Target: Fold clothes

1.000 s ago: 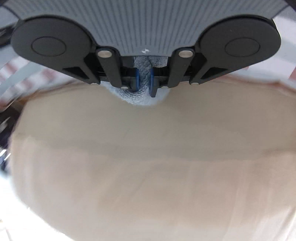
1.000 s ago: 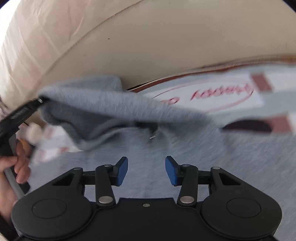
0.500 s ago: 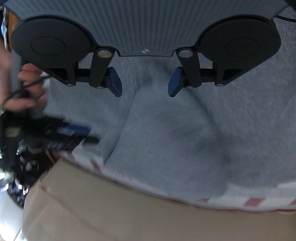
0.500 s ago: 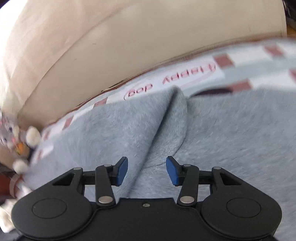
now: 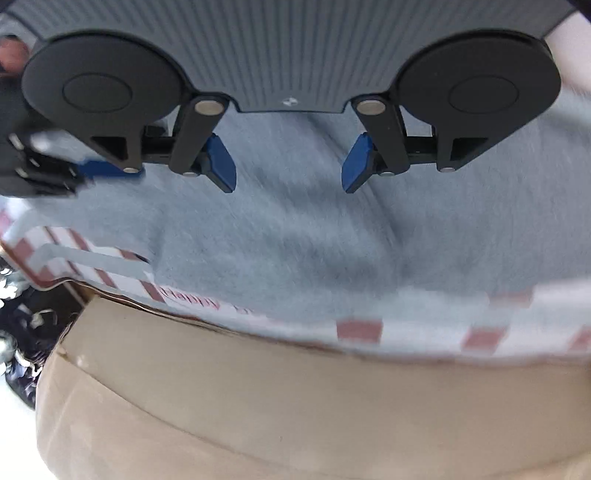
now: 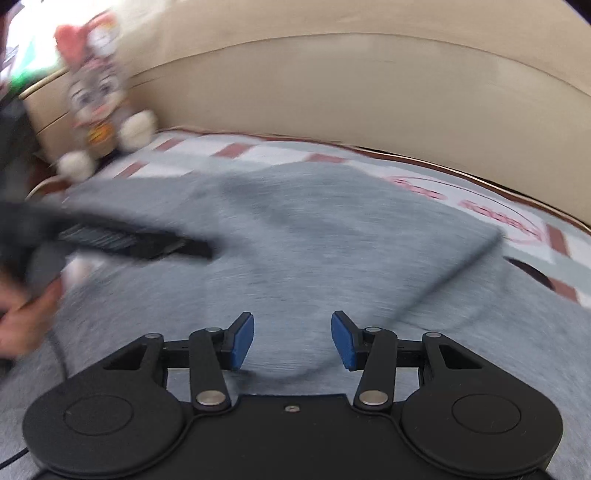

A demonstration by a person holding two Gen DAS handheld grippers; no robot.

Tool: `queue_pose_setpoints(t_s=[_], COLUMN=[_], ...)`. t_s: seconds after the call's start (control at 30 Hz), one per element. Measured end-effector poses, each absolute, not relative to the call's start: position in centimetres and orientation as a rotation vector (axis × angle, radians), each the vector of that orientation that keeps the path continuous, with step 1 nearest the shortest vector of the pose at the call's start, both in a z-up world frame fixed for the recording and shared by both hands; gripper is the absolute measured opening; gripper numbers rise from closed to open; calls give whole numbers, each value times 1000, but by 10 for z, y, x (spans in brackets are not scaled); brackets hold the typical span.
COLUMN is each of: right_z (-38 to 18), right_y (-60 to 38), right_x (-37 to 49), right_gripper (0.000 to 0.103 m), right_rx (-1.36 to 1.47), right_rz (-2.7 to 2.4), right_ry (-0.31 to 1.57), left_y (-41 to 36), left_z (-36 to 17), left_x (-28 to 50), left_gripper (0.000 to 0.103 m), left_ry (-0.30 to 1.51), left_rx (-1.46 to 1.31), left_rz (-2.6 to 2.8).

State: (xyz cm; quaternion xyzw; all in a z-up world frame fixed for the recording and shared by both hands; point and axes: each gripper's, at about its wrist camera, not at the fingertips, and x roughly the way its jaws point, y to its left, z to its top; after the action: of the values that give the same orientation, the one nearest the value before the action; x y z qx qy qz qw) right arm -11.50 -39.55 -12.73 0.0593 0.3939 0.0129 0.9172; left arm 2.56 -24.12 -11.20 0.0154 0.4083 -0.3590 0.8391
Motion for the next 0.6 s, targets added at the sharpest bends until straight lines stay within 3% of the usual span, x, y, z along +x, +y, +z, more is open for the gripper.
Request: queue_pose_setpoints(t_s=[0.2, 0.27, 0.4, 0.43, 0.47, 0.53, 0.6], right_z=[-135, -139, -143, -142, -140, -131, -119], right_y=[-339, -327, -320, -323, -327, -342, -363], right_x=[-99, -94, -89, -90, -92, -96, -101], right_gripper=[58, 59, 59, 59, 59, 59, 59], right_rx=[-136, -188, -206, -209, -209, -177, -113], right_rz=[147, 165, 173, 167, 157, 108, 53], right_ry=[859, 868, 885, 885, 881, 862, 837], left_y=[-232, -236, -249, -251, -254, -264, -258], left_z=[-131, -139, -160, -163, -162, -148, -122], left_x=[102, 120, 140, 140, 136, 130, 129], left_gripper=[67, 75, 76, 64, 14, 11, 11], left_ry=[974, 989, 1069, 1053, 992, 909, 827], left_rx=[-133, -127, -159, -156, -107, 24, -24], left_rz=[-564, -531, -594, -611, -634, -662, -690])
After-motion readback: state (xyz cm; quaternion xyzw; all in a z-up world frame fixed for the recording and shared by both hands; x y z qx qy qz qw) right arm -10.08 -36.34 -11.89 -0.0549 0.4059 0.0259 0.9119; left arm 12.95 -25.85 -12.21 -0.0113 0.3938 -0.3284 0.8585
